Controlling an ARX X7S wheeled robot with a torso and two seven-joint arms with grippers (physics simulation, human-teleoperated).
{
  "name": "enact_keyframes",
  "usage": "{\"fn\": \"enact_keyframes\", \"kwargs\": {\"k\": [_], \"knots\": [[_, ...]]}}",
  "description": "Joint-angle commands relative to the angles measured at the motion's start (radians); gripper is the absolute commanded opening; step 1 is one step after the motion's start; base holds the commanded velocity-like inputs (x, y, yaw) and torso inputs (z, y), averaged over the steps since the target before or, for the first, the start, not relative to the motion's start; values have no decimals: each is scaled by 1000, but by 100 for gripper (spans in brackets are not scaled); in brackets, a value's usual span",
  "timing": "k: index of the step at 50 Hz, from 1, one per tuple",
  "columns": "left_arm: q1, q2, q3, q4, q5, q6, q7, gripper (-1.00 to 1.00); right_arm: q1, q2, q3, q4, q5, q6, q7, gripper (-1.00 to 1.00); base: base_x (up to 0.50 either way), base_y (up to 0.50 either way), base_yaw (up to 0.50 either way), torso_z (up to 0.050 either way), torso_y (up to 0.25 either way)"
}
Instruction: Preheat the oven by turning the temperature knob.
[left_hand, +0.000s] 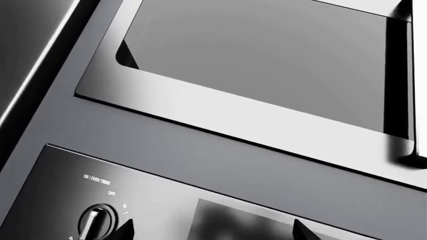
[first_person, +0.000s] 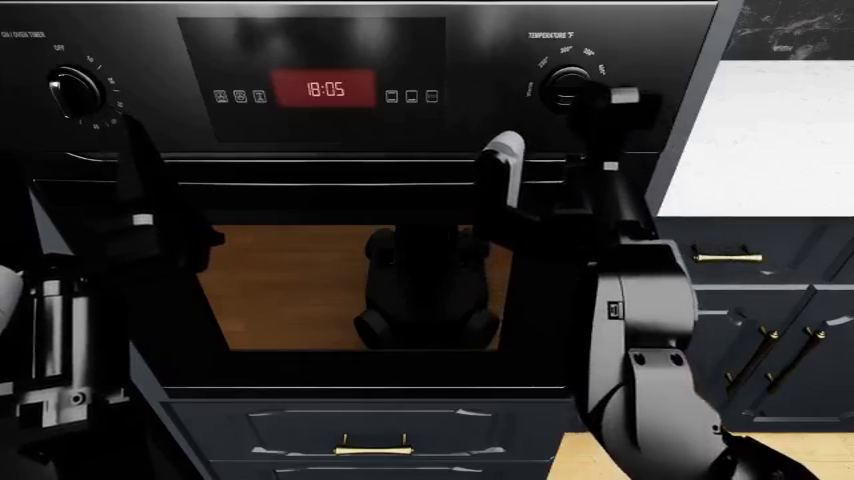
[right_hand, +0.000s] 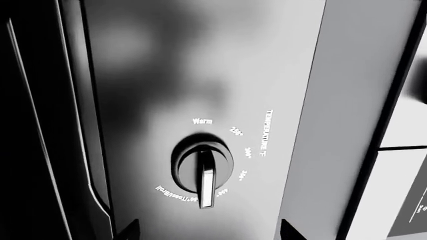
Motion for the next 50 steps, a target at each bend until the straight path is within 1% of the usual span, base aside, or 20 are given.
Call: {"fn": "enact_keyframes", "kwargs": {"k": [1, 20, 50], "knots": [[-2, -5, 1, -1, -6, 1, -5, 100, 5, -9, 9, 43, 35, -17, 42, 100, 0, 0, 0, 5, 0], [-1, -10, 8, -5, -4, 9, -9, 100, 18, 1, 33, 91, 74, -37, 105, 100, 0, 0, 0, 5, 0], [-8, -20, 10, -12, -14, 12, -21, 100, 66, -17, 31, 167, 112, -77, 124, 100, 0, 0, 0, 4, 0]]}}
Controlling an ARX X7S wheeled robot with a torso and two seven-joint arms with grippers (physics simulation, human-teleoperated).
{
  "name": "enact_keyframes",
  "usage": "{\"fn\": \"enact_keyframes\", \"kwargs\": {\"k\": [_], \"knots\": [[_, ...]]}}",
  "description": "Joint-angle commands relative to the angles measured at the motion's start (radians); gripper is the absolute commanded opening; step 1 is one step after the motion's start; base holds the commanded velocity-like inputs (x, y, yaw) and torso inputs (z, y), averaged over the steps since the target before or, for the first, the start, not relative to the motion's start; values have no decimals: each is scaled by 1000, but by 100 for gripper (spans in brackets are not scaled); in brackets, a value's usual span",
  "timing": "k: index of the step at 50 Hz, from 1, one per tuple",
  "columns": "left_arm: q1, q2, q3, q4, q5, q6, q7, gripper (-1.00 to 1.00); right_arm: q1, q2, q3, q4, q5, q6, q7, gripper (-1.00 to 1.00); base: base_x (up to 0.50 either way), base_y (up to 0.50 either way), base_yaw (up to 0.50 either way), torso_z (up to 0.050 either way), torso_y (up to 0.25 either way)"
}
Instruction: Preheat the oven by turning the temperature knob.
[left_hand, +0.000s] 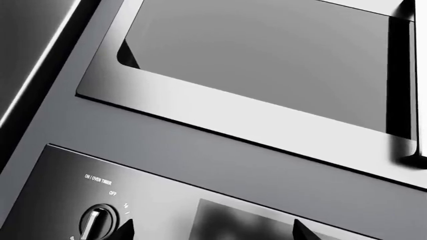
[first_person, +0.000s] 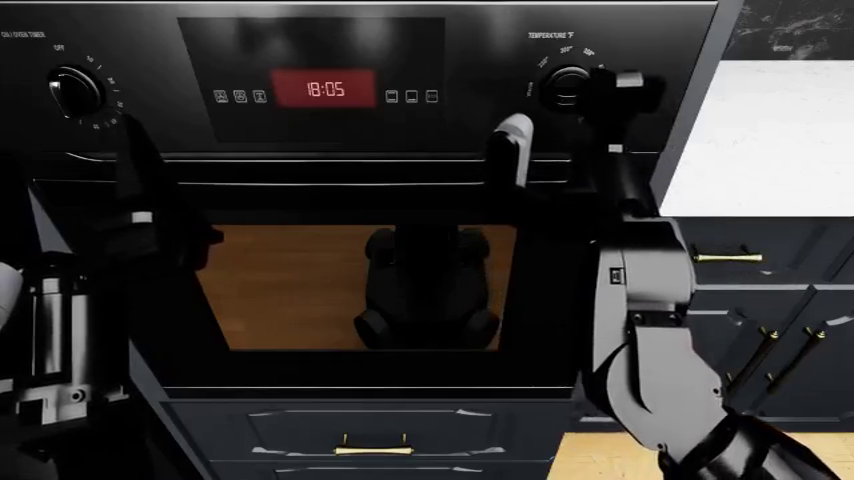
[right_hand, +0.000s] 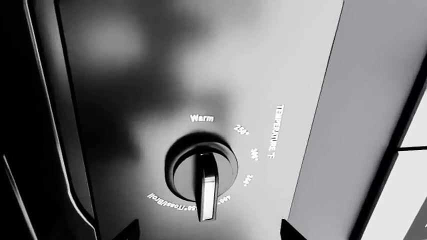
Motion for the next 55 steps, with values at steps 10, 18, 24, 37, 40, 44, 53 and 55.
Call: {"fn": "enact_keyframes", "kwargs": {"k": [10, 18, 24, 37, 40, 44, 53, 55], "knots": [[-5, -4, 6, -7, -2, 6, -7, 100, 16, -8, 5, 48, 35, -26, 28, 100, 0, 0, 0, 4, 0], [0, -7, 10, -5, 0, 9, -8, 100, 17, 0, 8, 50, 40, -29, 29, 100, 0, 0, 0, 4, 0], [1, -11, 7, -3, -5, 8, -9, 100, 21, 1, 10, 59, 44, -32, 32, 100, 0, 0, 0, 4, 0], [-4, -14, 11, -10, -7, 11, -12, 100, 43, -1, 17, 97, 55, -36, 37, 100, 0, 0, 0, 4, 0], [-4, -14, 13, -12, -6, 12, -12, 100, 41, -2, 17, 98, 56, -35, 39, 100, 0, 0, 0, 4, 0], [-4, -15, 15, -13, -6, 13, -13, 100, 46, 0, 16, 98, 55, -36, 34, 100, 0, 0, 0, 4, 0], [-3, -17, 17, -14, -5, 17, -15, 100, 54, 2, 15, 97, 50, -34, 27, 100, 0, 0, 0, 4, 0], [-2, -17, 19, -14, -4, 18, -15, 100, 55, 4, 14, 93, 49, -33, 23, 100, 0, 0, 0, 3, 0]]}}
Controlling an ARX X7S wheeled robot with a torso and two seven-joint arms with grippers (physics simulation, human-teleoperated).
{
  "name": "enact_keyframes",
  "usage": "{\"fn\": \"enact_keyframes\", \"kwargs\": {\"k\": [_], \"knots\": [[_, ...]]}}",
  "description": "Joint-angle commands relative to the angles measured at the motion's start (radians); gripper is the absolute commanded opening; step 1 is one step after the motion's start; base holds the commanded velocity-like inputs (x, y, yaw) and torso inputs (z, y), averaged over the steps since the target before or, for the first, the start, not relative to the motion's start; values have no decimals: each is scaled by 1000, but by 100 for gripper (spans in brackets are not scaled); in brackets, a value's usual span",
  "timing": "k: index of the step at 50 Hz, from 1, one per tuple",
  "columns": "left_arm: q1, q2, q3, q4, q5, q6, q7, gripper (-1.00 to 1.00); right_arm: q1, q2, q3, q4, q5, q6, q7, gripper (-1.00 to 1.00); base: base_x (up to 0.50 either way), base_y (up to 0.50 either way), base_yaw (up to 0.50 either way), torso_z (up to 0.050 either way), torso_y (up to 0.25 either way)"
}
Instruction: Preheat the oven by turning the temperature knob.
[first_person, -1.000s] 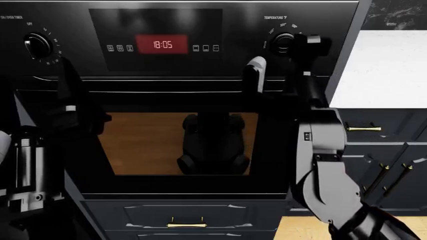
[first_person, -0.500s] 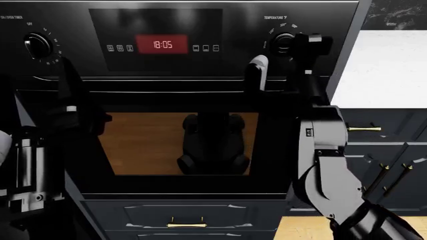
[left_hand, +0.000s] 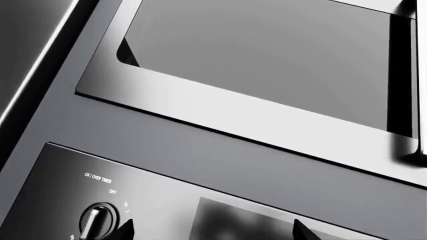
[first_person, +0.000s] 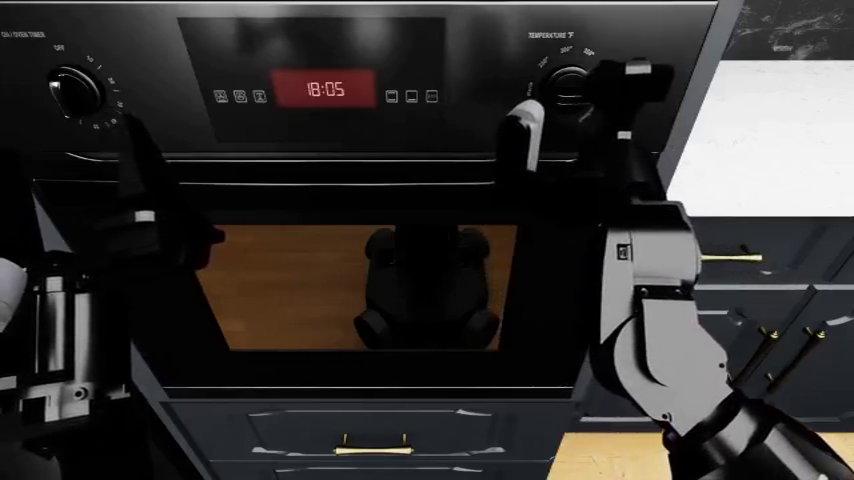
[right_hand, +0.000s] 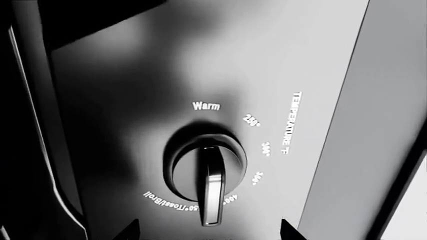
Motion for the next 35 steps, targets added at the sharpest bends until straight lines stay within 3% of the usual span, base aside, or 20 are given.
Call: {"fn": "enact_keyframes", "kwargs": {"k": [1, 35], "knots": [[2, -2, 5, -1, 2, 4, -2, 100, 8, 5, -1, -1, -3, 2, -9, 100, 0, 0, 0, 4, 0], [-1, -12, 10, -9, -4, 12, -11, 100, 26, -5, -16, 11, 3, -15, -18, 100, 0, 0, 0, 3, 0]]}}
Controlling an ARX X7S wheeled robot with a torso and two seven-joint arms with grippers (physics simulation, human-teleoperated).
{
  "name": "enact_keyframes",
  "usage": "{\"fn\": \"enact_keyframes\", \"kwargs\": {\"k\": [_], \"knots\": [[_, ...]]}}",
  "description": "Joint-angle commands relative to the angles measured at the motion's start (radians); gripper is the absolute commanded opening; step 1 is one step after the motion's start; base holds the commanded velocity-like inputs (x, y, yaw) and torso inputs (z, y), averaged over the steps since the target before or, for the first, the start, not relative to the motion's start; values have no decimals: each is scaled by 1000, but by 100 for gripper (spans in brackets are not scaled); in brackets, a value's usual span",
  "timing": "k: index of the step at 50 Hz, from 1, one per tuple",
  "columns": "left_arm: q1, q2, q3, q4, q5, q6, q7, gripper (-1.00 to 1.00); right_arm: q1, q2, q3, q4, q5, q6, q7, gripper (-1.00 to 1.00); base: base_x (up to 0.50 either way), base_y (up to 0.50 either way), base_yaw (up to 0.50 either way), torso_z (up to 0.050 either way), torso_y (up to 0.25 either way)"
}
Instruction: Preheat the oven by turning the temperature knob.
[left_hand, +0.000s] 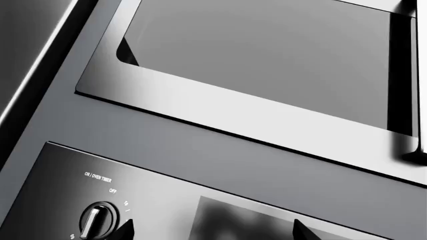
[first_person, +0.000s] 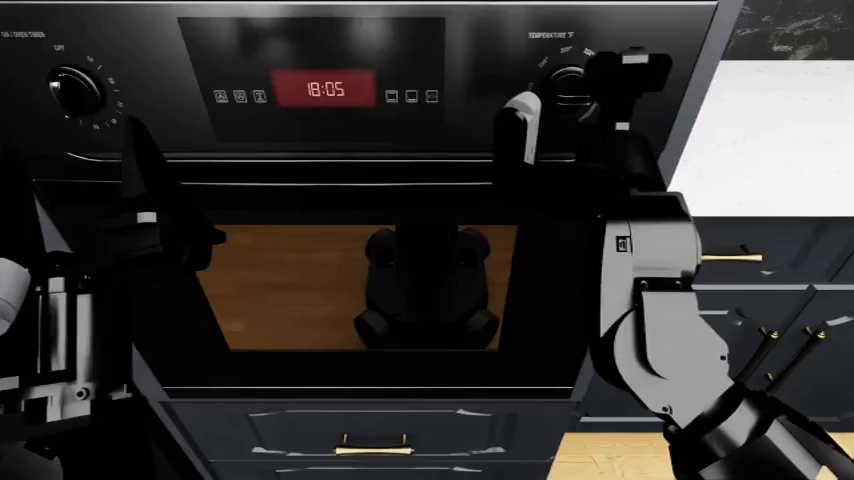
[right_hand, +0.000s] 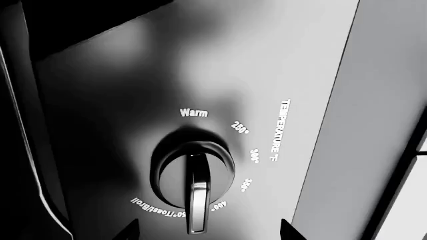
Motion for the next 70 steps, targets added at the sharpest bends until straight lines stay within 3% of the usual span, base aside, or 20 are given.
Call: {"fn": "enact_keyframes", "kwargs": {"k": [1, 24, 25, 70], "knots": [[-2, -4, 0, -3, -4, 1, -4, 100, 0, -6, -5, 6, 7, -7, 2, 100, 0, 0, 0, 3, 0], [-1, -8, 9, -5, 0, 7, -8, 100, 0, 1, -3, 3, 14, -14, 12, 100, 0, 0, 0, 3, 0], [-1, -9, 9, -5, -1, 7, -8, 100, 2, 1, -3, 4, 14, -15, 16, -100, 0, 0, 0, 0, 0], [-6, -20, 13, -13, -10, 15, -21, 100, 24, -11, -14, 36, 36, -49, 40, -100, 1, 0, 1, 0, 0]]}}
